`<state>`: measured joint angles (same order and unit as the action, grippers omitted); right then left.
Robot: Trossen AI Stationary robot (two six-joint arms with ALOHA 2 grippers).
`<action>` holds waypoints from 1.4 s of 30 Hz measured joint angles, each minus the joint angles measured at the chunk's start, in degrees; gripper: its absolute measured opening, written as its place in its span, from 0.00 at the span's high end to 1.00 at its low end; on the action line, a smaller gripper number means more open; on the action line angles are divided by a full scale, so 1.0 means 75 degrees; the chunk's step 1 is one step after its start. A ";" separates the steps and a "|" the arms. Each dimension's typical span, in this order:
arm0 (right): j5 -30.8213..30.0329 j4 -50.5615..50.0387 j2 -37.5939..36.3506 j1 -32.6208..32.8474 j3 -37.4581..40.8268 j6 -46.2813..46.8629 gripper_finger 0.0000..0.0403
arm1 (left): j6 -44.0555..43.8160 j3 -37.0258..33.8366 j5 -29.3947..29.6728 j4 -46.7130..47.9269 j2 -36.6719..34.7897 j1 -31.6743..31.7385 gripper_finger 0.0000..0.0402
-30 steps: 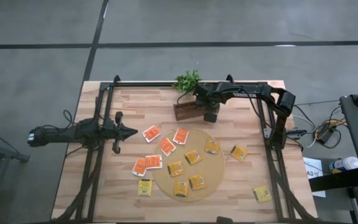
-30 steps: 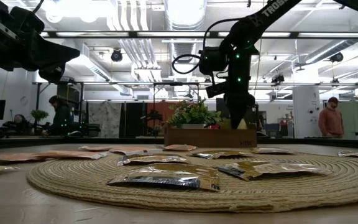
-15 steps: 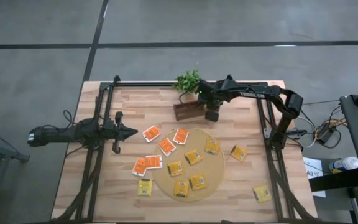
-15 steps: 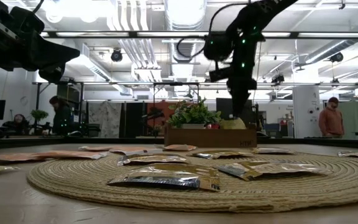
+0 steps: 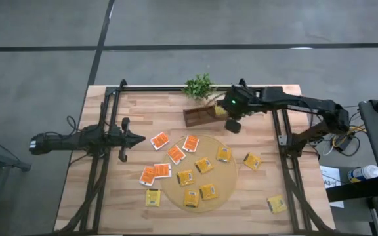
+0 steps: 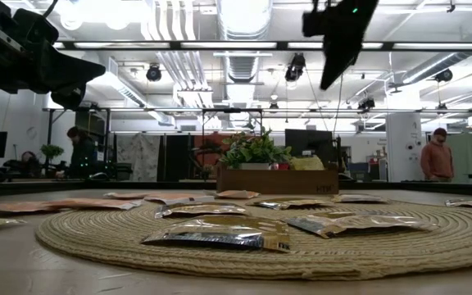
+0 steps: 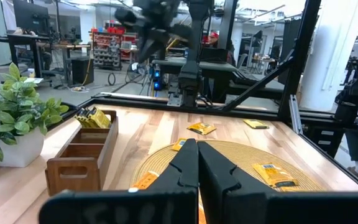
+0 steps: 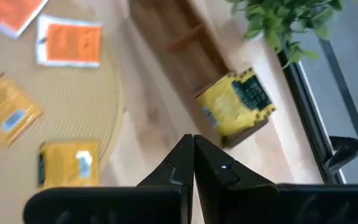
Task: Pick & Place Tea
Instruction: Put the yellow tea bag into the right section of the wooden organizer
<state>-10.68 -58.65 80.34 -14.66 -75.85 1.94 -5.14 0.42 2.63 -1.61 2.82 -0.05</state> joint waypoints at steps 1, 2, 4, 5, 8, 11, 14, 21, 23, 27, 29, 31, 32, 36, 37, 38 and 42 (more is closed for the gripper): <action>0.0003 -0.0183 -0.0091 0.0111 0.0006 0.0006 0.98 | 0.0001 0.0000 0.0000 0.0000 0.0002 0.0000 1.00; 0.0003 -0.0397 -0.0173 0.0233 0.0024 0.0008 0.98 | -0.0001 -0.0003 0.0000 0.0000 0.0002 0.0000 1.00; 0.0002 -0.0882 -0.0291 0.0502 0.0070 0.0123 0.98 | -0.0001 0.0000 0.0000 -0.0002 0.0002 0.0000 1.00; 0.0000 -0.1113 -0.0361 0.0646 0.0115 0.0206 0.98 | 0.0000 -0.0001 0.0000 -0.0001 0.0002 0.0000 1.00; 0.0006 -0.1784 -0.0555 0.1159 0.0360 0.0325 0.98 | -0.0001 0.0000 0.0000 0.0000 0.0002 0.0001 1.00; 0.0028 -0.2059 -0.0740 0.1690 0.0786 0.0346 0.98 | -0.0001 -0.0001 0.0000 0.0000 0.0002 0.0002 1.00; 0.0202 -0.2161 -0.0936 0.2196 0.1247 0.0314 0.98 | 0.0002 -0.0003 0.0000 0.0000 -0.0001 0.0002 1.00; 0.1320 -0.2140 -0.1320 0.3437 0.2241 0.0437 0.98 | -0.0001 0.0000 0.0000 0.0000 0.0002 0.0002 1.00; 0.1429 -0.2120 -0.1404 0.3871 0.2423 0.0692 0.98 | 0.0001 0.0000 0.0000 0.0000 -0.0001 0.0002 1.00; 0.1434 -0.2069 -0.1404 0.4700 0.2544 0.1278 0.98 | -0.0001 -0.0003 0.0000 0.0000 0.0001 0.0001 1.00; 0.1437 -0.2022 -0.1323 0.5043 0.2512 0.1618 0.98 | 0.0002 -0.0002 -0.0002 0.0000 0.0002 0.0000 1.00; 0.1437 -0.1931 -0.1189 0.5356 0.2423 0.1960 0.98 | -0.0001 -0.0002 0.0000 0.0000 -0.0001 0.0000 1.00; 0.1437 -0.1882 -0.1109 0.5503 0.2354 0.2084 0.98 | 0.0000 -0.0001 0.0000 0.0000 0.0002 0.0003 1.00; 0.1736 -0.1647 -0.0769 0.6050 0.2065 0.2293 0.98 | 0.0002 -0.0001 -0.0001 0.0003 0.0002 0.0001 1.00; 0.1885 -0.1519 -0.0679 0.6165 0.1982 0.2303 0.98 | 0.0000 -0.0001 -0.0001 0.0003 0.0002 0.0000 1.00; 0.2039 -0.1406 -0.0591 0.6295 0.1896 0.2347 0.97 | 0.0000 0.0000 0.0000 0.0003 0.0002 0.0000 1.00; 0.2439 -0.1051 -0.0307 0.6706 0.1628 0.2765 0.90 | 0.0000 -0.0001 -0.0001 0.0003 0.0002 0.0000 1.00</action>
<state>7.61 -66.54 78.04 35.63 -63.65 22.67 -5.14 0.41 2.62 -1.58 2.83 -0.05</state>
